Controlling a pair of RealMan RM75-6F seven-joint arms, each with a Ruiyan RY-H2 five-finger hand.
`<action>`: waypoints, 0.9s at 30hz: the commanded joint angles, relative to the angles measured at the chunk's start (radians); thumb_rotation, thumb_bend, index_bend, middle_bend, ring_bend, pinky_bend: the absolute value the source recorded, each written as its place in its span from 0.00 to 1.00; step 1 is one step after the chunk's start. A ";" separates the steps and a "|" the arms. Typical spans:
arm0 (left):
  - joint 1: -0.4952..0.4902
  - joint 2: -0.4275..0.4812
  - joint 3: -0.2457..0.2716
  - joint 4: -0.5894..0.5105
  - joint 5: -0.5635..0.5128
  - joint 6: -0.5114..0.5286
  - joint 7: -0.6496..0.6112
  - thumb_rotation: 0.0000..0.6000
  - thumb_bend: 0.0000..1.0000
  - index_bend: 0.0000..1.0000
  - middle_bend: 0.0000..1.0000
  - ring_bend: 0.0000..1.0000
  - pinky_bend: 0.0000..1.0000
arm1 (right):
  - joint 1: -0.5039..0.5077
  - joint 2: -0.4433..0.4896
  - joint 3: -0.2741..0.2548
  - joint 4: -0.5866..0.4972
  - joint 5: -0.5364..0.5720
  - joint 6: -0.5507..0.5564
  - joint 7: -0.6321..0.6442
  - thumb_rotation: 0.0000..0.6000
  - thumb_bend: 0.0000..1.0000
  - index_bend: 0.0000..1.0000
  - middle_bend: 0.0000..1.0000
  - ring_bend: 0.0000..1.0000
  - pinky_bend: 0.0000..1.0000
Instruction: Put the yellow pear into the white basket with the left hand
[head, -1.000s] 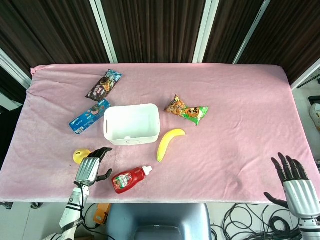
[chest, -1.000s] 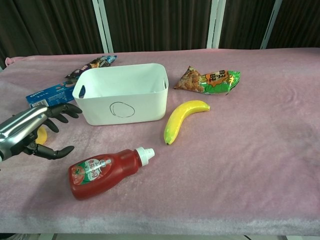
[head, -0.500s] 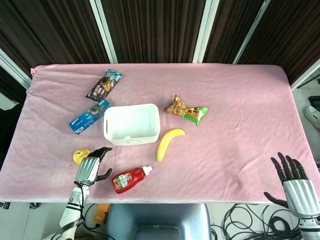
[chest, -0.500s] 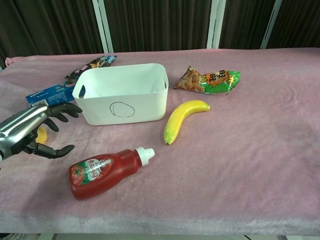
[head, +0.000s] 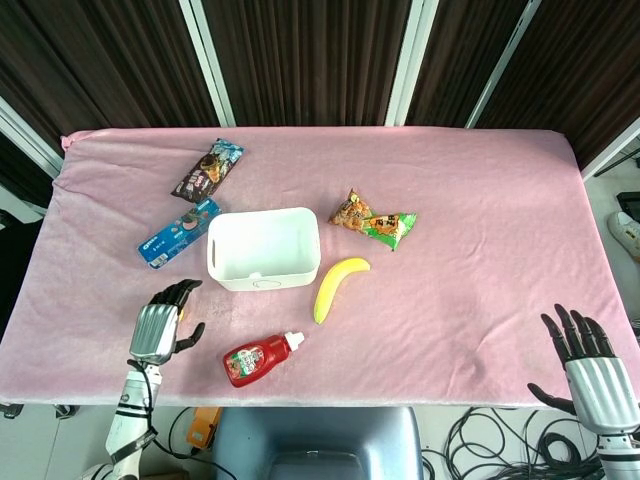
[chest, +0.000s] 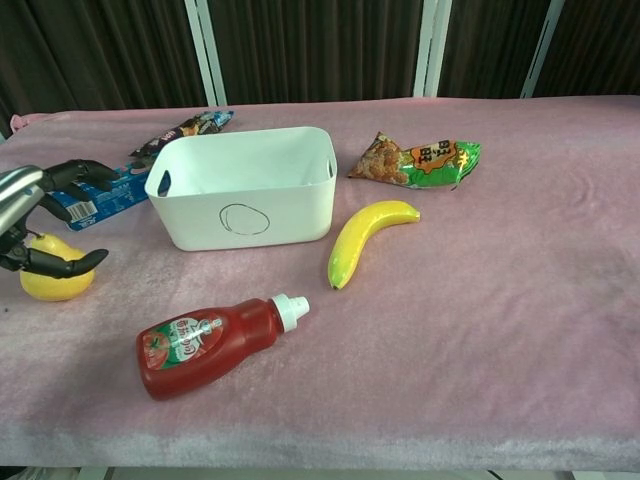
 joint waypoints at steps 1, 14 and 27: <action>0.009 0.031 -0.021 -0.009 -0.036 -0.001 0.008 1.00 0.32 0.18 0.19 0.21 0.32 | 0.000 0.000 0.000 0.000 0.001 0.000 -0.001 1.00 0.10 0.15 0.04 0.04 0.23; 0.038 0.114 -0.032 -0.036 -0.189 -0.109 -0.045 1.00 0.32 0.15 0.15 0.16 0.27 | 0.005 -0.004 0.001 -0.004 0.009 -0.013 -0.017 1.00 0.10 0.15 0.04 0.04 0.23; -0.012 0.022 -0.050 0.084 -0.250 -0.224 -0.123 1.00 0.32 0.20 0.22 0.20 0.26 | 0.006 -0.001 -0.001 -0.005 0.008 -0.013 -0.015 1.00 0.10 0.15 0.04 0.04 0.23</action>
